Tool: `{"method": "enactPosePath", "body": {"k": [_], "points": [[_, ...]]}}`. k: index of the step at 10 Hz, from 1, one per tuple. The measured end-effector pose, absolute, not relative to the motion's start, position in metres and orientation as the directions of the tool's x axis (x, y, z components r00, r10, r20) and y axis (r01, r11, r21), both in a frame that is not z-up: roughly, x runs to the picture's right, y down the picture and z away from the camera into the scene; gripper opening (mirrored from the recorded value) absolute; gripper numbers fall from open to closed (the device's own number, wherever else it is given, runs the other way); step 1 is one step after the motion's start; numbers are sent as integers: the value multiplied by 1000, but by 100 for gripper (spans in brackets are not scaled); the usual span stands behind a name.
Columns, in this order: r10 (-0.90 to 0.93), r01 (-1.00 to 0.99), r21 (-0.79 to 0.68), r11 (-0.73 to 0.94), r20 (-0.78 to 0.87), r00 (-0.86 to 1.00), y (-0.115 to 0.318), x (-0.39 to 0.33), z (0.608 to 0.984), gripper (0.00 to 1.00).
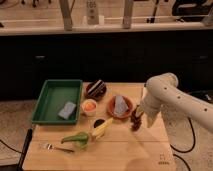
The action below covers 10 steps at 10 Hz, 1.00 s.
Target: Place grapes in table surface
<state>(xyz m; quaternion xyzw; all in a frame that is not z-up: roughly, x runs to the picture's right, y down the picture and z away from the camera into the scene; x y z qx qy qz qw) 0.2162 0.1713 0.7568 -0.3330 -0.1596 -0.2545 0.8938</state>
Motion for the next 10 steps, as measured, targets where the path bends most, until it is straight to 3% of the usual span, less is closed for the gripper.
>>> {"method": "enactPosePath", "body": {"k": [10], "points": [[-251,484,-593,644,434,865,209,231,807,80]]}}
